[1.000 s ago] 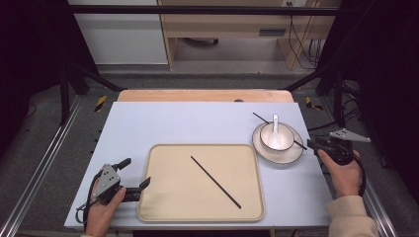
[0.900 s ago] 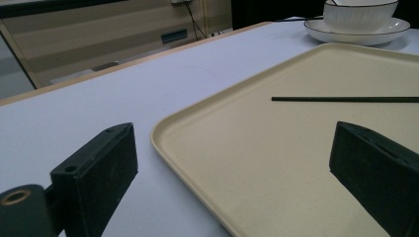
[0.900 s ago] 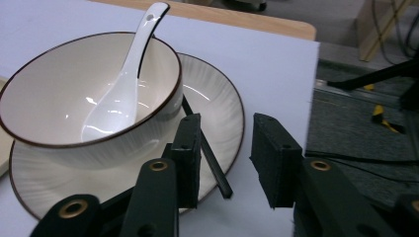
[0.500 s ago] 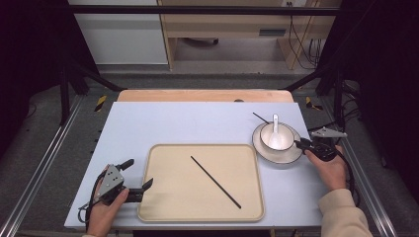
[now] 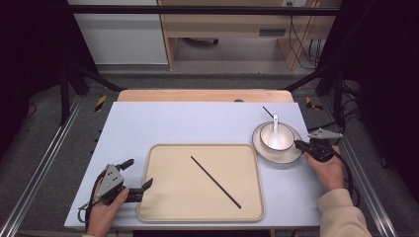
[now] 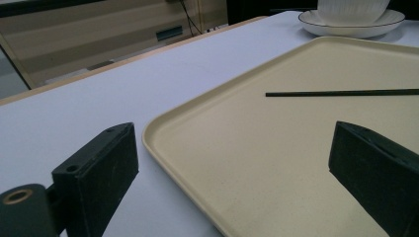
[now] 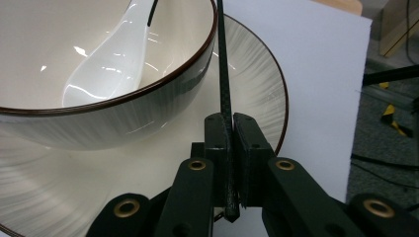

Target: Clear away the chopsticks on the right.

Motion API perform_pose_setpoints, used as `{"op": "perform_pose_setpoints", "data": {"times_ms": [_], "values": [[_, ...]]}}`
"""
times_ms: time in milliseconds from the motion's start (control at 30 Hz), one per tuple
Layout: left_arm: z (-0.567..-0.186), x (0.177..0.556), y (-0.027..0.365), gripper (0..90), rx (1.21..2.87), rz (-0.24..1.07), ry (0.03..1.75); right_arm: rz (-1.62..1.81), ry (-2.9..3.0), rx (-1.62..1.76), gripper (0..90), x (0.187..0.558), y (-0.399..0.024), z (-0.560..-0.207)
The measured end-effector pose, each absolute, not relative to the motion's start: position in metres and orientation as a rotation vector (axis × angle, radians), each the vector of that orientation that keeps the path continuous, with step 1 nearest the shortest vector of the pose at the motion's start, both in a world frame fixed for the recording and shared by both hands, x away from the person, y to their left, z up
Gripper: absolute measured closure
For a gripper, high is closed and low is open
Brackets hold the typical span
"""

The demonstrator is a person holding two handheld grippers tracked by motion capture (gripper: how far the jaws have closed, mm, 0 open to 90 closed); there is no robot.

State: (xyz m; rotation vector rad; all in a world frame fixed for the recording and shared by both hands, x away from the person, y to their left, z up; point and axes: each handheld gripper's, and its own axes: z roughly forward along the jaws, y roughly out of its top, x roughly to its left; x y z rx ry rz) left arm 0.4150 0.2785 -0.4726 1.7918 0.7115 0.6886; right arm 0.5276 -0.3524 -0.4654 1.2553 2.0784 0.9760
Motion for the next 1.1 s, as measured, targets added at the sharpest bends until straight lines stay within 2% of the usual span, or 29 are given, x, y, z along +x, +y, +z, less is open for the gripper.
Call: {"op": "perform_pose_setpoints", "data": {"times_ms": [200, 333, 533, 700, 1100], "values": [[-0.472, 0.415, 0.279, 4.8, 1.788, 0.694, 0.713, 0.988, 2.005, 1.258, 85.5, 0.520, -0.352, -0.456], [-0.470, 0.414, 0.280, 4.9, 1.782, 0.700, 0.715, 0.921, 1.868, 1.270, 85.5, 0.501, -0.354, -0.436], [-0.470, 0.414, 0.281, 4.9, 1.785, 0.702, 0.719, 0.994, 1.781, 1.259, 85.5, 0.467, -0.348, -0.414], [-0.470, 0.413, 0.282, 5.0, 1.777, 0.701, 0.721, 1.033, 1.853, 1.204, 85.5, 0.433, -0.307, -0.412], [-0.471, 0.414, 0.281, 5.0, 1.782, 0.699, 0.726, 1.091, 2.043, 1.117, 85.4, 0.389, -0.234, -0.421]]}}
